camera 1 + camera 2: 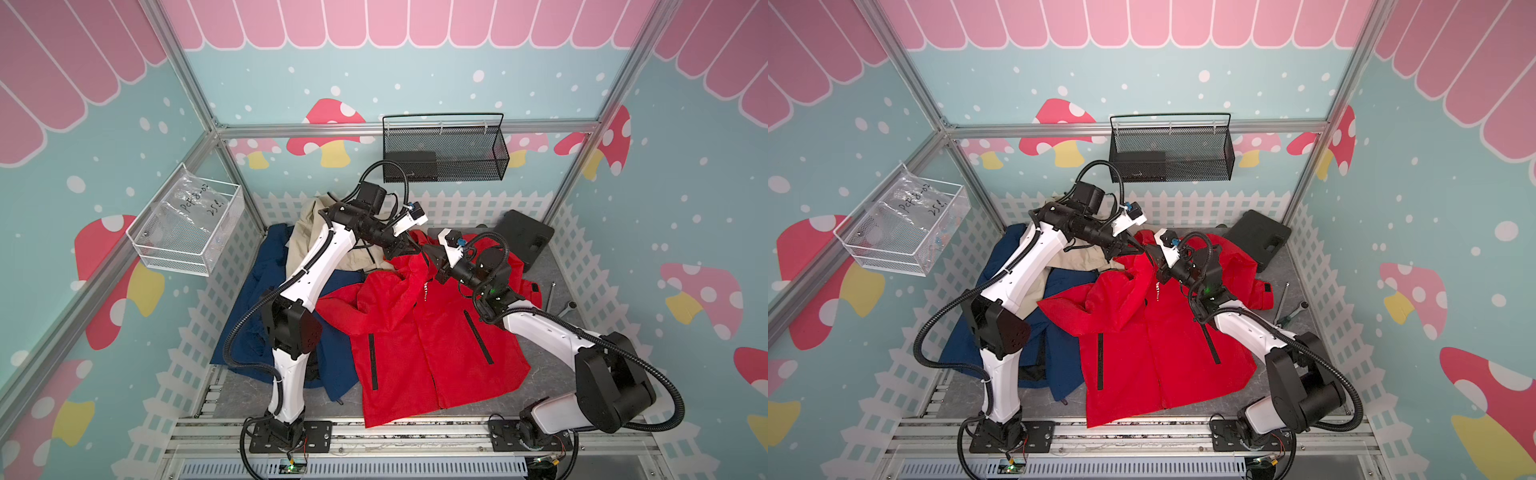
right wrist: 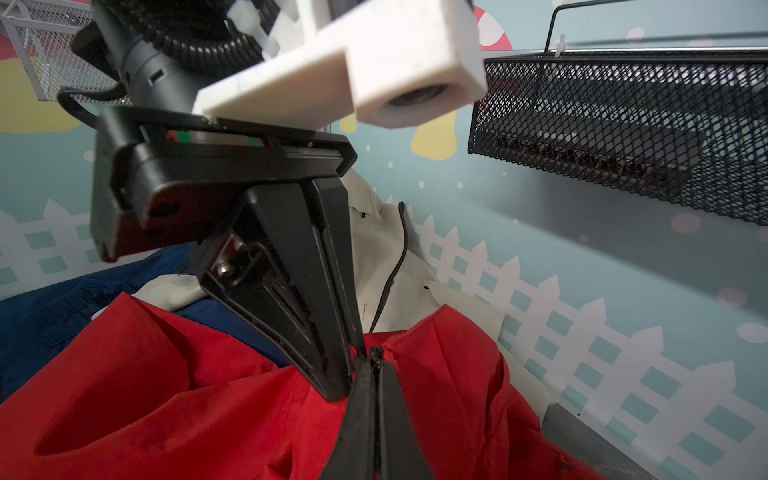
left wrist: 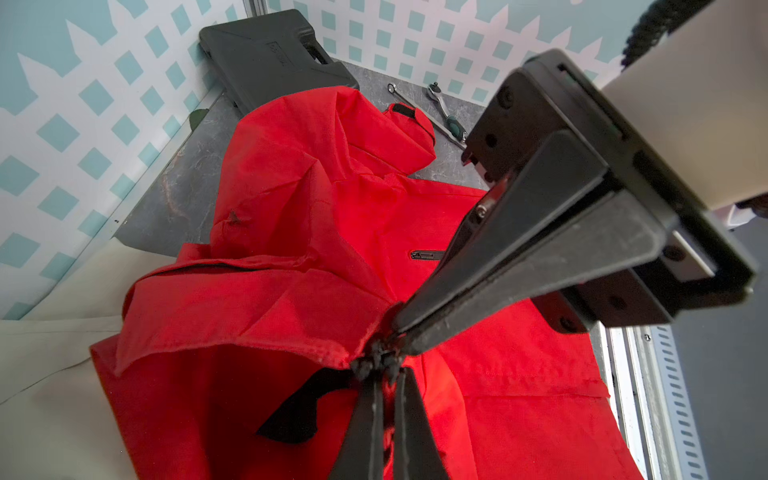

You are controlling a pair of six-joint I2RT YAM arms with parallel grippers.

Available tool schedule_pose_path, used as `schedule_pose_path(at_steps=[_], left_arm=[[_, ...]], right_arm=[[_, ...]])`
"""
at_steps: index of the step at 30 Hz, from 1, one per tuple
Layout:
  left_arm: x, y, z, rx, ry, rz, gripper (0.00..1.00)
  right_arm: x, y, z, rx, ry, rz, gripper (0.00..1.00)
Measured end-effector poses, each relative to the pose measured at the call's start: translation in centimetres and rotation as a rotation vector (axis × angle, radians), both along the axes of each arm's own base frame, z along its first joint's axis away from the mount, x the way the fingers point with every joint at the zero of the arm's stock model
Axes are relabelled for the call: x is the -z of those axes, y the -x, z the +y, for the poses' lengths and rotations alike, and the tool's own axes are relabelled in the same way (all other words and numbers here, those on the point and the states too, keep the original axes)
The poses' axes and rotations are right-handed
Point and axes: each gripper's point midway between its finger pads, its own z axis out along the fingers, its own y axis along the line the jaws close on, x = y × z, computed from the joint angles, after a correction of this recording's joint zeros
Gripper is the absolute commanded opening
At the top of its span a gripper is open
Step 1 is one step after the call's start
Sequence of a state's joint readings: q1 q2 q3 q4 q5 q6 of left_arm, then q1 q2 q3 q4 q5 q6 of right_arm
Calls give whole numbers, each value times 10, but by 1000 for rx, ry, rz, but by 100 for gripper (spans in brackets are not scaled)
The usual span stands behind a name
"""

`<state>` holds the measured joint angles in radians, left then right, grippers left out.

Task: Unzip the jacket
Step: Unzip the zipper on the jacket.

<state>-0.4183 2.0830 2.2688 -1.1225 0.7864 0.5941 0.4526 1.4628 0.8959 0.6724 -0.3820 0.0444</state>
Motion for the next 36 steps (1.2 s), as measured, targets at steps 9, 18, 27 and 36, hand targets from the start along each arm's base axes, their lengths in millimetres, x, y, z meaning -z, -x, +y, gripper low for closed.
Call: schedule_pose_path(at_steps=[9,18,27,36], left_arm=[[-23,-8,-4,-34,73,54,0],[-31,-16,-5,-100,93,109,0],[-32,-19,-6,-136,106,151,0],[-28,-16,-6,-92,111,104,0]], right_arm=[[-17,-5,-6,51,26,-125,0],[-20,-1,-14,98,16,-155,0],[-21,-2,-14,99,-49,-92,0],[-21,-3,-12,77,10,-119,5]])
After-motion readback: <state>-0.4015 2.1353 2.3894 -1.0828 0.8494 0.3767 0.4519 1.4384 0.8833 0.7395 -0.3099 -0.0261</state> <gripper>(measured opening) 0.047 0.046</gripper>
